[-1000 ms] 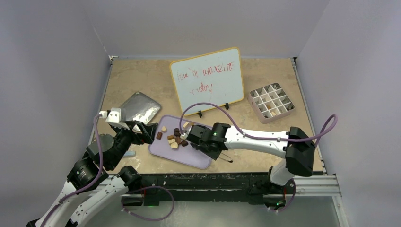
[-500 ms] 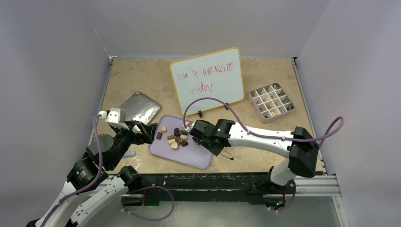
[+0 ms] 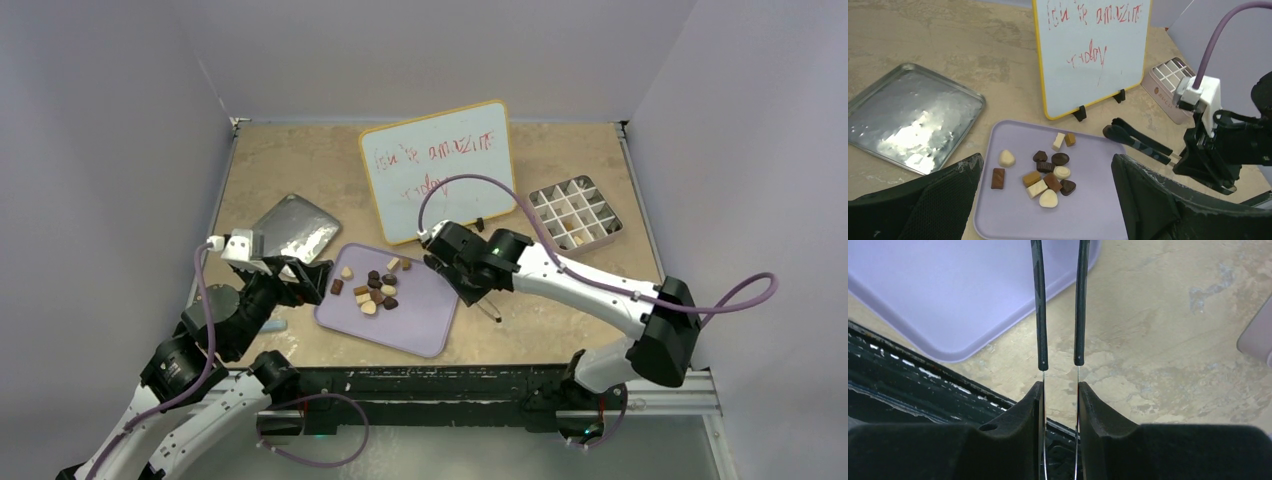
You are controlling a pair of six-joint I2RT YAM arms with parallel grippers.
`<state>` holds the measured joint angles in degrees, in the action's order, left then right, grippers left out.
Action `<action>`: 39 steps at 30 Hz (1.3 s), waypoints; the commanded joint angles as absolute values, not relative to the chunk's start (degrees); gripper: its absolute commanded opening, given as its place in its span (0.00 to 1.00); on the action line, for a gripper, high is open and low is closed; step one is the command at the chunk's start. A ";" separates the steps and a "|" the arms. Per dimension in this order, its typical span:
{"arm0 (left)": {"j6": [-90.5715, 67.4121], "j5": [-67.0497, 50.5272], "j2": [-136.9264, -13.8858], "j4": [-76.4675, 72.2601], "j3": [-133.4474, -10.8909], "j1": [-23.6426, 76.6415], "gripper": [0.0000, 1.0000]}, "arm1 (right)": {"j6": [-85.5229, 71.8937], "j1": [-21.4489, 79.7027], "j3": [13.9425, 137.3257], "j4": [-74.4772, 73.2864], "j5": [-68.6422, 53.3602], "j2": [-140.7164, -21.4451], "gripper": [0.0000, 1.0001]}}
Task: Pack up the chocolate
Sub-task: Pick up the fake chocolate from the plate, then place the fake chocolate in the packing box.
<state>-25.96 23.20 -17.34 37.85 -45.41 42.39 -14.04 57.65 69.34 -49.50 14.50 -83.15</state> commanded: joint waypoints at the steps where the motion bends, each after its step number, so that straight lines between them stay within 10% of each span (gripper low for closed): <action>1: -26.19 23.43 -17.72 36.82 -45.95 42.43 1.00 | -18.44 52.41 72.36 -52.37 18.83 -79.19 0.20; 20: -26.15 20.99 -17.30 35.97 -45.46 42.47 1.00 | -18.65 11.43 76.56 -54.77 27.78 -82.39 0.20; 39: -26.01 21.06 -18.12 36.03 -45.60 42.45 1.00 | -17.35 2.14 68.35 -44.95 19.47 -83.02 0.26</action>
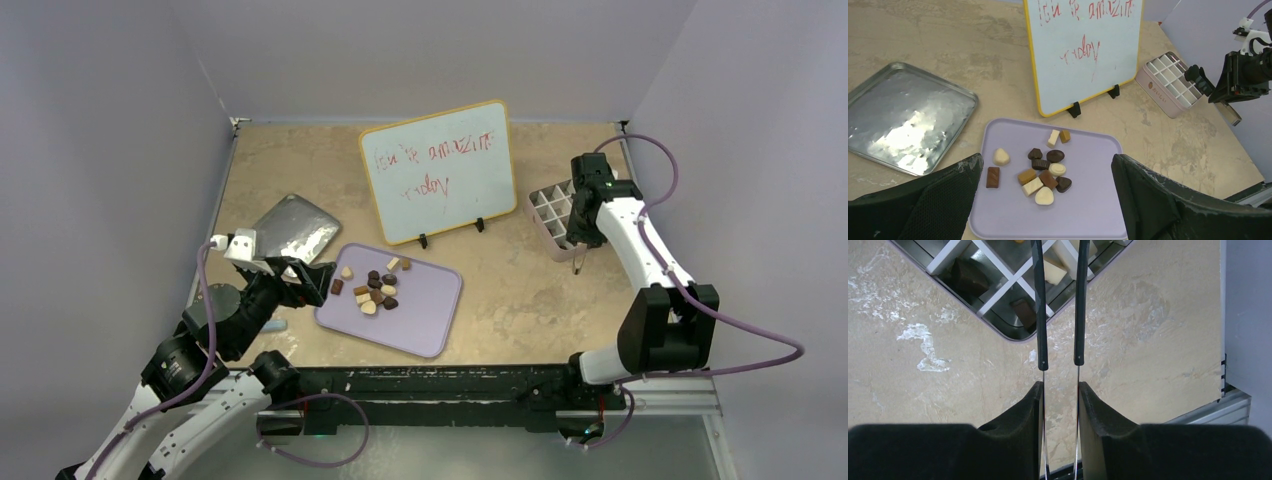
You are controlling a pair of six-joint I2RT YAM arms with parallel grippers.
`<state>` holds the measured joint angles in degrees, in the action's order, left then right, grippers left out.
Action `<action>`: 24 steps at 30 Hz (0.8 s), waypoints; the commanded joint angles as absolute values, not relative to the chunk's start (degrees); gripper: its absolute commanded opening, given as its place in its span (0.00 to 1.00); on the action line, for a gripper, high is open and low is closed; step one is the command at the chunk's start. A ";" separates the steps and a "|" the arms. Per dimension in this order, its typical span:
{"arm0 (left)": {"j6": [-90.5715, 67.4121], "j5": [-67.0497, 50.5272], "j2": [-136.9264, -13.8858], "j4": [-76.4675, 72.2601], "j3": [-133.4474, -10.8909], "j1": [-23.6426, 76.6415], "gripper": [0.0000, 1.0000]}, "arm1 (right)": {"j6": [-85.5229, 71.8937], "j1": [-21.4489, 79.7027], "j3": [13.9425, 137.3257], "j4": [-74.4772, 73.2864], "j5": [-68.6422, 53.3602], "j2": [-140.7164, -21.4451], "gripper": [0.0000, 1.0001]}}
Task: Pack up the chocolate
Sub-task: Place the fake chocolate in the packing box.
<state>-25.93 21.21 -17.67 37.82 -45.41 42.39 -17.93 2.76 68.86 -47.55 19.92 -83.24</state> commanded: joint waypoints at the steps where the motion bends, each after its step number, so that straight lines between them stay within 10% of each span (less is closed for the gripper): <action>1: -26.01 21.16 -18.04 36.04 -45.49 42.46 1.00 | -17.22 1.99 67.99 -44.55 19.28 -82.90 0.28; 24: -26.04 22.07 -19.76 36.26 -45.54 42.50 1.00 | -15.10 1.76 69.89 -46.47 18.49 -80.24 0.39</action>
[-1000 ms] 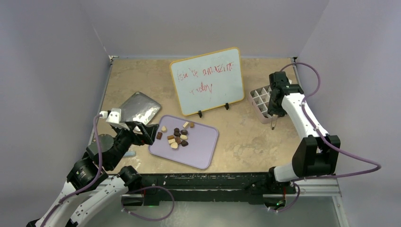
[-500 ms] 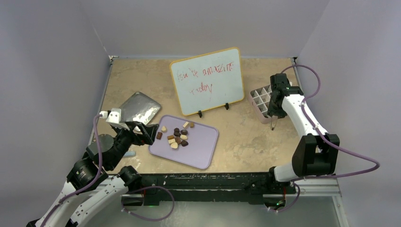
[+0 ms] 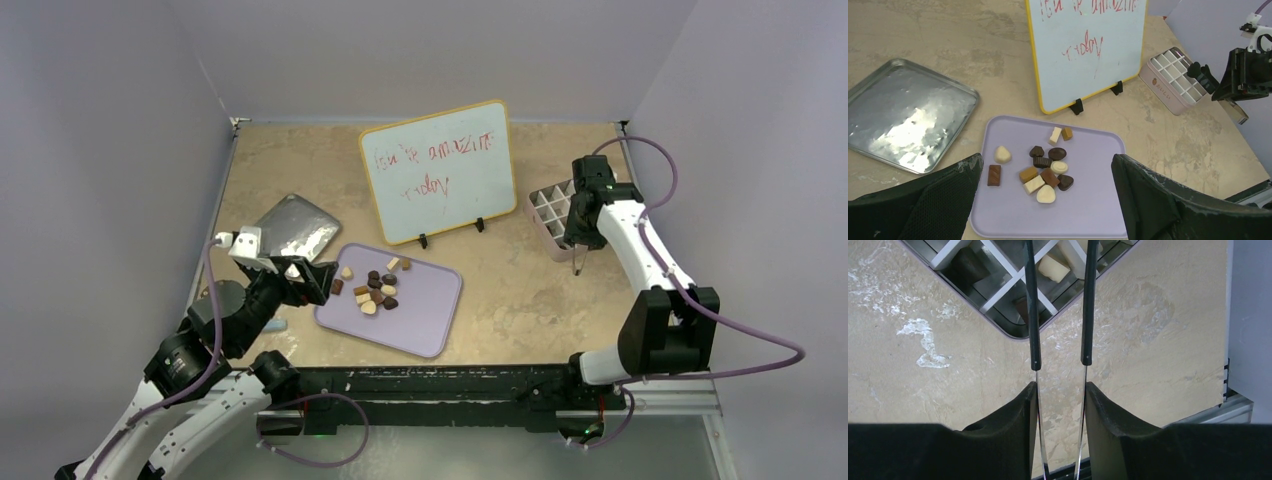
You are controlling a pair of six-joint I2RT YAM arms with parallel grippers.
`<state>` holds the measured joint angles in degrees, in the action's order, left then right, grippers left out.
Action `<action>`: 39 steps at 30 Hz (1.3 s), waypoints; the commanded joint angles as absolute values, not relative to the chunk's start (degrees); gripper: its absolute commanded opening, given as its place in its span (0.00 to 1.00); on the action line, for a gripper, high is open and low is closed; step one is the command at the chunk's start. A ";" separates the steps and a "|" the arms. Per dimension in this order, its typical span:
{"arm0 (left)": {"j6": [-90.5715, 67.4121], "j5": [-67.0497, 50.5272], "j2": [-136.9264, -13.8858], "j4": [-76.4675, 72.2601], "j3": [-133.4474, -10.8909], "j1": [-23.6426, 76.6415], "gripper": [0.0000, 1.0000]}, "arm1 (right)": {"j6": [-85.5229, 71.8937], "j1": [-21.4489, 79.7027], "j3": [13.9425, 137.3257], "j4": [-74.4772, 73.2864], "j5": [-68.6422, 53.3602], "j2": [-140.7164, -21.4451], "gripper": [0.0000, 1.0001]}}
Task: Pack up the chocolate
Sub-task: Place the fake chocolate in the packing box, then pick up the fake chocolate from the plate.
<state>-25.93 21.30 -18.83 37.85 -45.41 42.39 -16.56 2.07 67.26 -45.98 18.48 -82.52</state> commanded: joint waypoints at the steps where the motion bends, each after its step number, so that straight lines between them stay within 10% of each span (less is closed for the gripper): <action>1: -26.02 22.06 -19.92 36.15 -45.45 42.46 1.00 | -14.69 1.76 69.90 -46.31 17.47 -79.52 0.39; 13: -26.01 22.47 -21.45 36.48 -45.54 42.48 1.00 | -10.99 5.82 70.46 -46.09 5.25 -71.53 0.38; 39: -26.46 25.29 -20.20 37.57 -46.33 42.39 0.99 | -11.42 56.47 66.60 -39.51 8.39 -74.53 0.36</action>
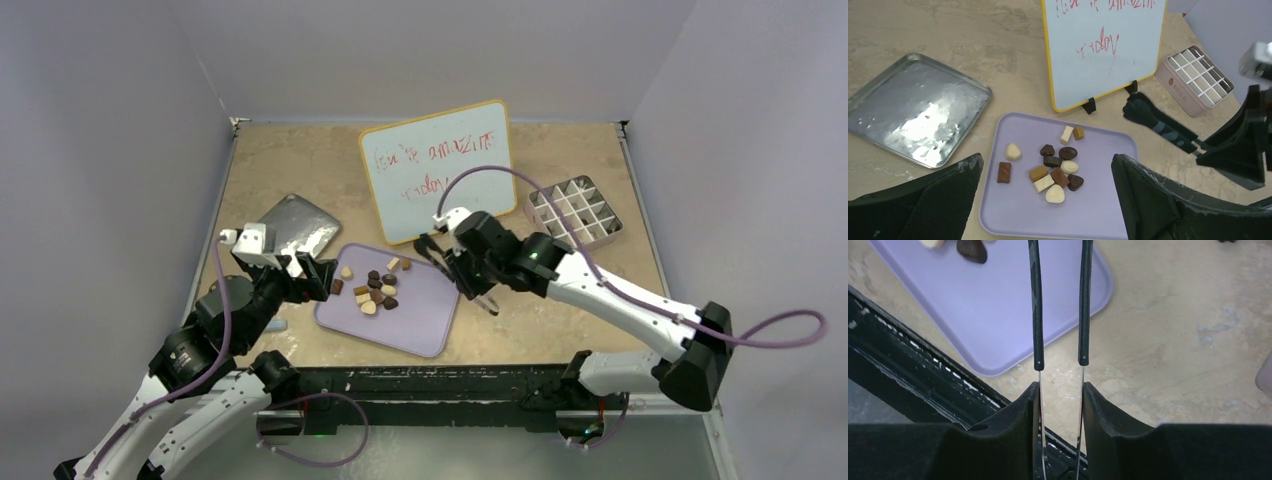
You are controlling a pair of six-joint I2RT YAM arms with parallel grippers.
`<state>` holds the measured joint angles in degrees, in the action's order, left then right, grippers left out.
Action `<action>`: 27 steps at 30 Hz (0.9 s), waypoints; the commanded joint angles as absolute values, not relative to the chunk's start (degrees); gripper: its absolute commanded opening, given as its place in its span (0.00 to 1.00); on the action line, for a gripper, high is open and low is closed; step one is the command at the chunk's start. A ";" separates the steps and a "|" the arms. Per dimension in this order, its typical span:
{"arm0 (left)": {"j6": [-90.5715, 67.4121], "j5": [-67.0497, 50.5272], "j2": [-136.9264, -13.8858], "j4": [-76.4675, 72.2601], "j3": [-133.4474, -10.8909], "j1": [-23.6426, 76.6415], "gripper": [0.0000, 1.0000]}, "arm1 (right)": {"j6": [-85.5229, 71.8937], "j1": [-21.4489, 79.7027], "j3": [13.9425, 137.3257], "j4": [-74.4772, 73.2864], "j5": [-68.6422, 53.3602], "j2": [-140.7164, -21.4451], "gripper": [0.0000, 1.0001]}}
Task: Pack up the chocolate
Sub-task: Pick up the fake chocolate from the plate.
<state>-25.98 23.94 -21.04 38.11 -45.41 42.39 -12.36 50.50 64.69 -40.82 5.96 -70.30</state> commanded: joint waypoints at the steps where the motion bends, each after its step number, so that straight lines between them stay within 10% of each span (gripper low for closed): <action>1: -26.52 25.57 -19.82 37.52 -46.24 42.37 0.99 | -11.81 58.34 67.51 -40.36 9.00 -76.30 0.36; 27: -27.51 28.65 -14.35 37.26 -45.96 42.44 0.99 | -11.38 72.96 79.87 -42.52 7.42 -96.95 0.38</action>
<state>-27.00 27.79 -14.11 38.63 -45.41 42.39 -12.29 72.88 77.17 -40.36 7.86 -96.88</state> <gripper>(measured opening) 0.991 0.387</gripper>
